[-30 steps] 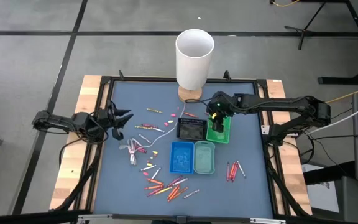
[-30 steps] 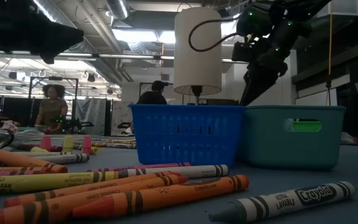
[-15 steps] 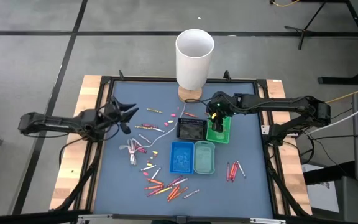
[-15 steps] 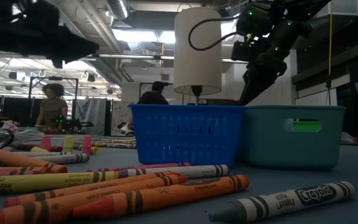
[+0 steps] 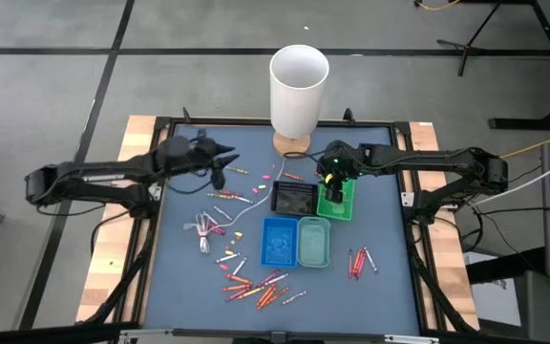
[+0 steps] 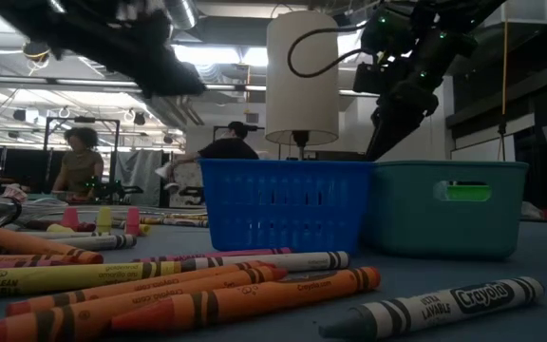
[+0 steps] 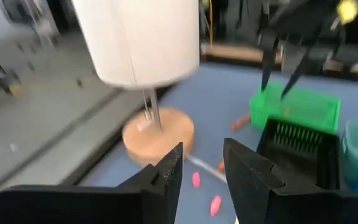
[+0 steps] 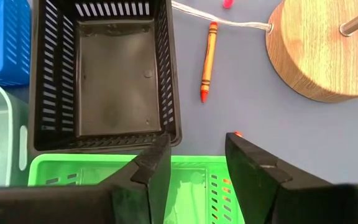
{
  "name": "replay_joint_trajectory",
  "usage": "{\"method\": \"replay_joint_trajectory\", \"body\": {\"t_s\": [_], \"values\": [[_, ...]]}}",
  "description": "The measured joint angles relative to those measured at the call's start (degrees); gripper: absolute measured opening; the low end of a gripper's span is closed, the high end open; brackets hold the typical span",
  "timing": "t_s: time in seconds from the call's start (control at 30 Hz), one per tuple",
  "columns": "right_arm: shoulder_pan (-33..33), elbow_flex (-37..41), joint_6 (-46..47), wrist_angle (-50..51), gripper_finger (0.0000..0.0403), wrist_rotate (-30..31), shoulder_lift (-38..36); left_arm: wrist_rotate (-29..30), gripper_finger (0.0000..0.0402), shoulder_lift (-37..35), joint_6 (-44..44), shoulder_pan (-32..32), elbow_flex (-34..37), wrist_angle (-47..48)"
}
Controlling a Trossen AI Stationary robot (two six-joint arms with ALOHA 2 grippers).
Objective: Sort crayons
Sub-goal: Put the yellow crayon into the green bin
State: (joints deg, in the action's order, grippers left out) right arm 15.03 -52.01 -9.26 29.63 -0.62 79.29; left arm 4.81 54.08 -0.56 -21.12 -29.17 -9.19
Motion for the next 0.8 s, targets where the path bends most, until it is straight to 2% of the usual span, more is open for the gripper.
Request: {"method": "replay_joint_trajectory", "body": {"t_s": [0.13, 0.27, 0.53, 0.8], "values": [[0.0, 0.0, 0.0, 0.02, 0.0152, 0.0, 0.0, -6.62, 0.0102, 9.05, -1.72, -4.55, -5.57, 6.25], [0.0, 0.0, 0.0, 0.02, 0.0152, 0.0, 0.0, -10.07, 0.0102, 17.2, -5.59, -7.98, -8.7, 10.31], [0.0, 0.0, 0.0, 0.04, 0.0152, 0.0, 0.0, -10.43, 0.0102, 28.63, -10.58, -12.28, -9.26, 12.32], [0.0, 0.0, -0.02, 0.04, 0.0152, 0.0, 0.0, -10.86, 0.0102, 32.92, -15.02, -13.18, -9.27, 16.41]]}}
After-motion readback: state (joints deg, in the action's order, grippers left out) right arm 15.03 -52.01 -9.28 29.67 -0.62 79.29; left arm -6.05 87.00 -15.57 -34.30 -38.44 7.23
